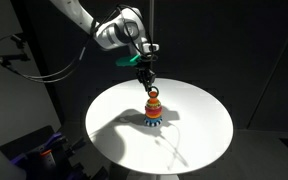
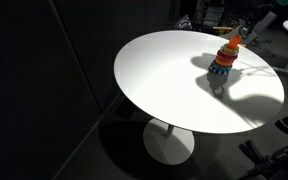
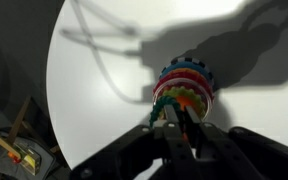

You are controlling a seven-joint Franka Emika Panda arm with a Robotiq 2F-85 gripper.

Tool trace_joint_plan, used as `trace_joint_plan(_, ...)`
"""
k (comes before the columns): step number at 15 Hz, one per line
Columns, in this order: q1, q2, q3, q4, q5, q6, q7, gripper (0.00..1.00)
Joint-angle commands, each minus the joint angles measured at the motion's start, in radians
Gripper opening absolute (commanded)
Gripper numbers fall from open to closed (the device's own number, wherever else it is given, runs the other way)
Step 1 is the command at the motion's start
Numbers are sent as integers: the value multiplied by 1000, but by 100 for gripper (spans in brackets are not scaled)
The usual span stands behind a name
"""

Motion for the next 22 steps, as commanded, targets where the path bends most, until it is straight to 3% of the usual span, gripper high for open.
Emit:
trace_joint_plan(1,10,16,8,52,-60,-79,43,5)
trace_joint_plan(11,14,43,11,106,-136,-169,62,5)
trace_joint_plan(22,24,119,9,175,-145,-181,72,5)
